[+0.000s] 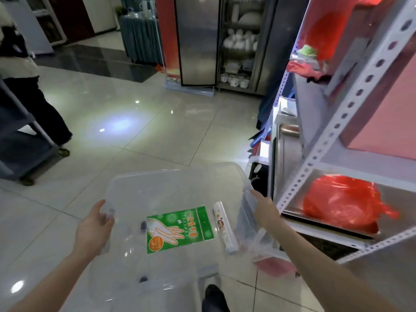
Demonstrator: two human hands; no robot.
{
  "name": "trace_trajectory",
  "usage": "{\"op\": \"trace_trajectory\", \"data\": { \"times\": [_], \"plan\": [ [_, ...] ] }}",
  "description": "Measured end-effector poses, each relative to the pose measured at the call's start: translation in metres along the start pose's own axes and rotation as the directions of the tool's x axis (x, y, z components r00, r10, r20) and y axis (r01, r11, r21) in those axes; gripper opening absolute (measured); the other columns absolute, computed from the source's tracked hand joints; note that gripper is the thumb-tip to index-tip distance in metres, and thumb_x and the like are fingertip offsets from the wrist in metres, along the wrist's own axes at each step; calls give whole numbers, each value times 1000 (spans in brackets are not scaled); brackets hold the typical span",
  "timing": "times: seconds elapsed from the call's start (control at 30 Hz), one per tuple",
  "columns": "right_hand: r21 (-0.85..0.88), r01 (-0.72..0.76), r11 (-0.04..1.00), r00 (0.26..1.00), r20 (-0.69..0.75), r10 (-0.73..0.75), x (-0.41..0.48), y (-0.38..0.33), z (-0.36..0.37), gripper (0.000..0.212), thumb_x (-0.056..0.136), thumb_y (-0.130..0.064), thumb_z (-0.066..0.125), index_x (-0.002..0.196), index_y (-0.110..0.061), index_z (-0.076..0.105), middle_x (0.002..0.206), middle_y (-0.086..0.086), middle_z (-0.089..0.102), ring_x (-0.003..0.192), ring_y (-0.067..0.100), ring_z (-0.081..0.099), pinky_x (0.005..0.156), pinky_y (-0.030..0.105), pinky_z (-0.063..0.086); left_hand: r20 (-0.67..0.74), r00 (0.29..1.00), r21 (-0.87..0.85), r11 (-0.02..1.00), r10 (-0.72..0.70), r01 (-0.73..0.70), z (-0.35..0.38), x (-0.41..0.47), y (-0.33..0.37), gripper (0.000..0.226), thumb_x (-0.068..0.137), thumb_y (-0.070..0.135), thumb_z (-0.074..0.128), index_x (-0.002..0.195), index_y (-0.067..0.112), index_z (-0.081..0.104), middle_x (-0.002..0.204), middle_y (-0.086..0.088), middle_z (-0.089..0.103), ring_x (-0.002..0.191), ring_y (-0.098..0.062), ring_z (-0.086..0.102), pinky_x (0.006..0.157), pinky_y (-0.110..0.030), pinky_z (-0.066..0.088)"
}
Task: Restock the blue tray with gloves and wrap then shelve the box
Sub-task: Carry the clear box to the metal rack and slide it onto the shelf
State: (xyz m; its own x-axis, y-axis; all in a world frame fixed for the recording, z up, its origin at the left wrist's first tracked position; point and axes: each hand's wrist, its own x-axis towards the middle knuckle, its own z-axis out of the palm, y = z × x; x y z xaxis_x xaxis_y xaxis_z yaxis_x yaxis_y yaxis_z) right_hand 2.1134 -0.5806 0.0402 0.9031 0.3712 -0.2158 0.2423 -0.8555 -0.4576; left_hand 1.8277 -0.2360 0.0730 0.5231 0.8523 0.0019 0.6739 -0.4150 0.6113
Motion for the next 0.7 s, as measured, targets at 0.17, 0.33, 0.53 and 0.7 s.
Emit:
{"op": "trace_trajectory", "data": {
  "times": [0.17,0.33,0.53,0.7],
  "plan": [
    [59,12,998,999,48,-15,137,-38,-4,77,85,5,42,144,-40,21,116,14,51,79,19,49,67,29,43,-7,1000,10,1000,-5,5,24,120,48,51,91,20,57,139,11,40,81,-10,61,85,-39,61,78,-46,43],
    [32,-24,999,1000,-5,24,250,-76,-22,67,90,2,43,142,-38,27,92,4,42,65,11,44,51,20,33,-13,1000,17,1000,-4,4,50,240,98,53,89,15,59,139,13,42,98,-18,64,95,-41,60,87,-47,44],
    [-27,-81,996,997,-19,80,378,-96,-19,58,90,0,42,142,-23,32,117,10,54,78,20,51,71,27,43,94,992,21,996,82,-85,121,412,144,55,87,15,60,139,14,43,103,-25,66,99,-45,60,86,-46,44],
    [114,-264,958,954,-118,277,455,-109,-19,60,89,2,41,140,-30,36,78,5,49,60,15,48,54,24,40,209,956,8,977,207,-214,187,539,193,52,88,11,58,137,11,41,79,-13,59,85,-43,62,74,-42,42]
  ]
}}
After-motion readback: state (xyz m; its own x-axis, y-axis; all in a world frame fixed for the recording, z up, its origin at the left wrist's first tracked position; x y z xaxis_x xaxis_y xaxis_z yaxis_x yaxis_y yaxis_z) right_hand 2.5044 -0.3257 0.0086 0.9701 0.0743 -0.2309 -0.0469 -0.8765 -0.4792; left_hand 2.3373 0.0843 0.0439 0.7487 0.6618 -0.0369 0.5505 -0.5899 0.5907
